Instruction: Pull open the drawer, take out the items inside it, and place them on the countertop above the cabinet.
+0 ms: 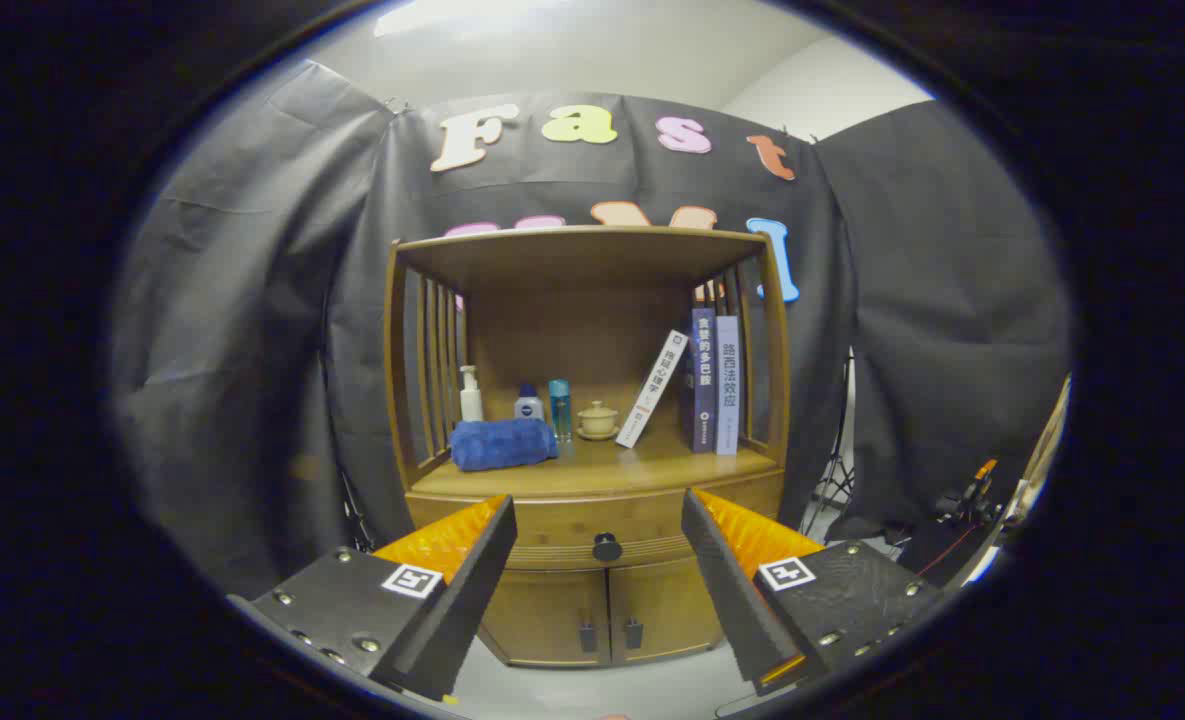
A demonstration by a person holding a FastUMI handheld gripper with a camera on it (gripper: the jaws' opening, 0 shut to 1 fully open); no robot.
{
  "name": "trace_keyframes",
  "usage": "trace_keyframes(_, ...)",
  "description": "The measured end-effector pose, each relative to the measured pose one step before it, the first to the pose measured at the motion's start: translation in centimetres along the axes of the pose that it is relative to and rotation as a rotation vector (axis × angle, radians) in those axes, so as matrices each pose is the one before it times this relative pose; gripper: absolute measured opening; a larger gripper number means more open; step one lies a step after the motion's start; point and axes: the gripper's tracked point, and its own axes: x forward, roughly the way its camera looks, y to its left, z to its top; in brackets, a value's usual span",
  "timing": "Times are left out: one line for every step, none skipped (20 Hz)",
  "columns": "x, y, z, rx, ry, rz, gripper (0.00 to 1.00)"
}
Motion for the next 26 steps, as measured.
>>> trace_keyframes(0.017,-0.260,-0.140,0.00711,0.00101,-0.00497,0.99)
trace_keyframes(0.023,-0.131,-0.179,0.00827,0.00348,-0.00006,0.99)
trace_keyframes(0.061,-0.125,-0.320,0.00583,0.00548,0.00059,0.99)
trace_keyframes(0.031,-0.028,-0.322,0.00298,0.00565,0.00013,0.99)
trace_keyframes(0.066,-0.131,-0.269,0.00149,0.00436,-0.00061,0.99)
trace_keyframes(0.001,-0.063,-0.186,0.00106,0.00471,-0.00003,0.99)
trace_keyframes(0.013,-0.046,-0.284,0.00214,0.00375,-0.00063,0.99)
trace_keyframes(0.067,-0.130,-0.128,0.00516,0.00376,-0.00260,0.99)
trace_keyframes(0.081,-0.283,-0.068,0.00591,0.00120,-0.00687,0.99)
trace_keyframes(-0.029,-0.252,0.011,0.00848,-0.00099,-0.00685,0.99)
trace_keyframes(0.124,-0.294,0.099,0.00791,-0.00237,-0.00621,0.99)
trace_keyframes(0.104,-0.247,0.019,0.00444,-0.00108,-0.00602,0.99)
trace_keyframes(0.066,-0.234,-0.073,-0.00089,0.00135,-0.00562,0.99)
trace_keyframes(-0.030,-0.123,0.009,-0.00140,-0.00009,-0.00386,0.99)
trace_keyframes(0.050,-0.090,0.019,-0.00106,0.00025,-0.00083,0.99)
trace_keyframes(0.049,0.058,-0.036,-0.00126,0.00086,0.00110,0.99)
trace_keyframes(0.138,-0.072,-0.200,-0.00312,0.00087,0.00161,0.99)
trace_keyframes(0.062,-0.087,-0.047,-0.00672,-0.00045,-0.00076,0.99)
trace_keyframes(0.045,-0.029,-0.149,-0.00595,0.00072,-0.00032,0.99)
trace_keyframes(0.193,0.021,-0.098,-0.00739,-0.00247,0.00136,0.99)
trace_keyframes(0.324,-0.060,-0.182,-0.00421,-0.00283,0.00051,0.99)
trace_keyframes(0.344,0.123,-0.350,-0.00235,0.00116,0.00380,0.99)
trace_keyframes(0.540,0.145,-0.501,-0.00370,0.00060,0.00734,0.99)
trace_keyframes(0.746,0.162,-0.599,-0.00952,0.00310,0.00713,0.99)
trace_keyframes(0.924,-0.073,-0.918,-0.01666,0.00552,0.00422,0.99)
trace_keyframes(0.790,0.054,-0.873,-0.01707,0.00868,0.00455,0.99)
